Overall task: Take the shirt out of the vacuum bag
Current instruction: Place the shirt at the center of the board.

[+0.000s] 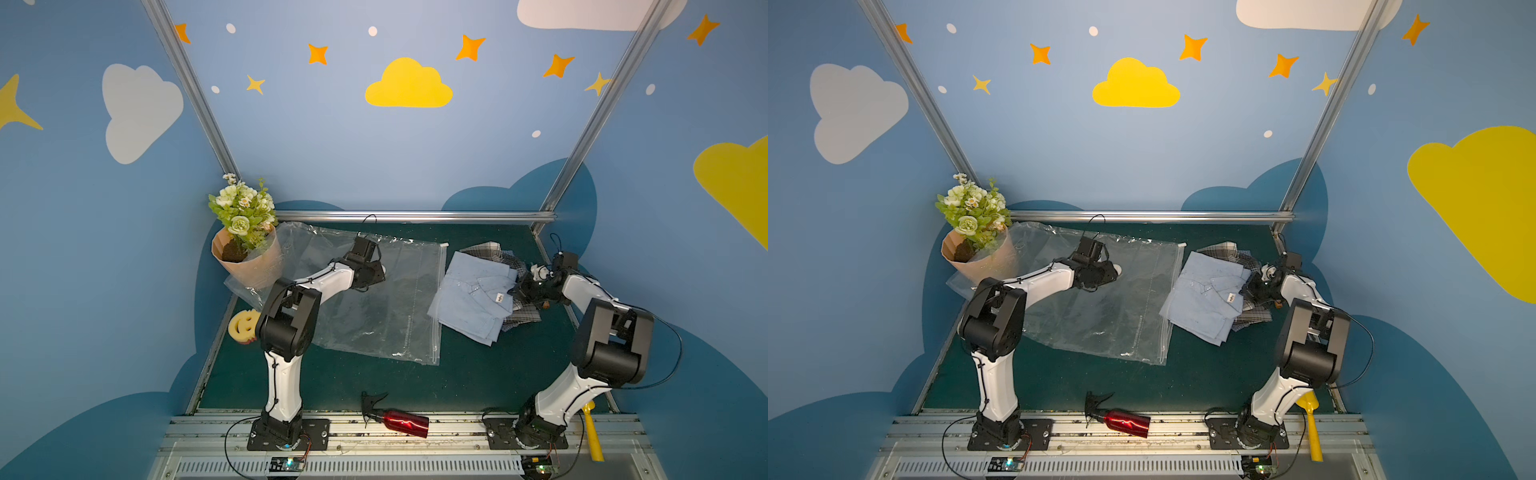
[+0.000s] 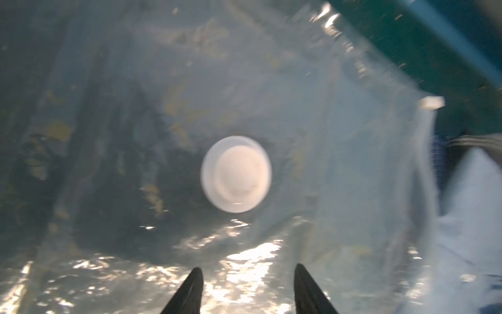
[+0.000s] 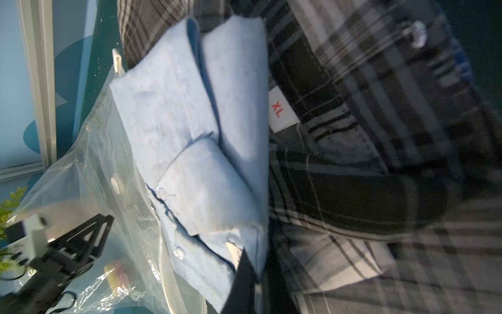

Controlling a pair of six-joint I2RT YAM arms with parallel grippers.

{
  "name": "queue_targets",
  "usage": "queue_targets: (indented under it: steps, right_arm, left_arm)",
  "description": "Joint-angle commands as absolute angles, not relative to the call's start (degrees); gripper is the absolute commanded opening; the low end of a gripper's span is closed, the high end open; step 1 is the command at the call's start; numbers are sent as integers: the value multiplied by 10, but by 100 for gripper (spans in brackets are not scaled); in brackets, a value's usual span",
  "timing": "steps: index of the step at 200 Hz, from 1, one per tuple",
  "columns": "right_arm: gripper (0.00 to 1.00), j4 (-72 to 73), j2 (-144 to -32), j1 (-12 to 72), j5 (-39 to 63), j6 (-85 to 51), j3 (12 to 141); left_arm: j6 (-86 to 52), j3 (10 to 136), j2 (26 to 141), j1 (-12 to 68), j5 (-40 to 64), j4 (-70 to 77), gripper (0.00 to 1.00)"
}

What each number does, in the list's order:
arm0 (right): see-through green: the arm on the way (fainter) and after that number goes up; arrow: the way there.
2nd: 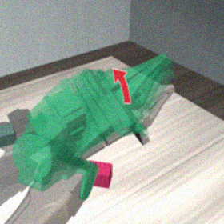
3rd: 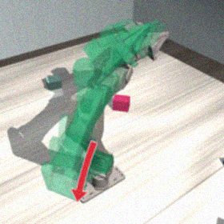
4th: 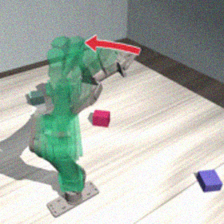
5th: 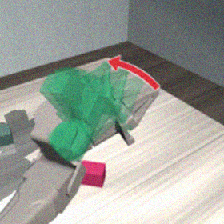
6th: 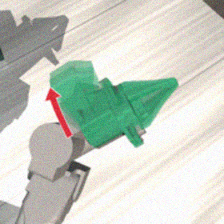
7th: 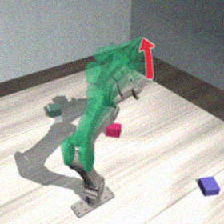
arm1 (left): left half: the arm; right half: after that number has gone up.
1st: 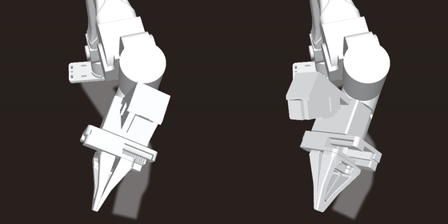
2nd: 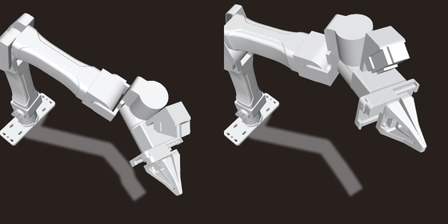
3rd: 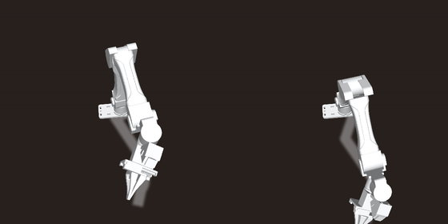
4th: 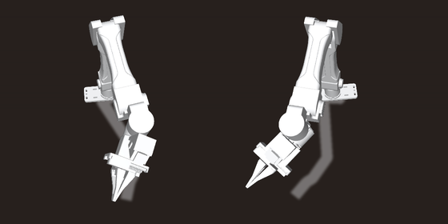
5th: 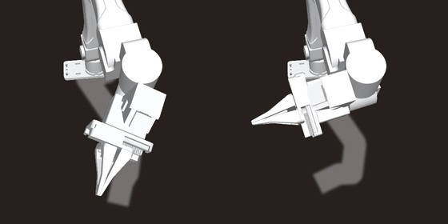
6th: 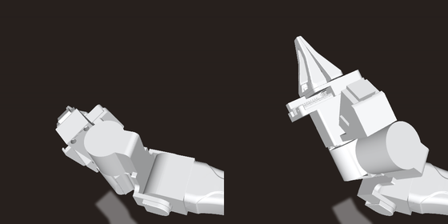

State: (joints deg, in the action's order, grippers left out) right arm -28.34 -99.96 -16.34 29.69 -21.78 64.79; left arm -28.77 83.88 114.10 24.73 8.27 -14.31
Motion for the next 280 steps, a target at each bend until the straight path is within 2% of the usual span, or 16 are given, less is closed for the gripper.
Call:
queue_targets:
  steps: [1,59,129,231,280]
  right_arm:
    - [0,-236,-1010,-175,294,-235,627]
    - [0,-207,-1019,-199,301,-253,611]
    - [0,-186,-1036,-201,325,-265,608]
    - [0,-164,-1044,-195,345,-281,600]
    - [0,-157,-1045,-190,352,-284,601]
  left_arm:
    - [-257,910,1129,283,134,-187,60]
    - [-233,1144,1284,368,234,-237,61]
    - [-249,1456,1529,372,294,-339,59]
    - [-252,1444,1575,372,376,-295,59]
    - [-230,1442,1583,372,351,-293,59]
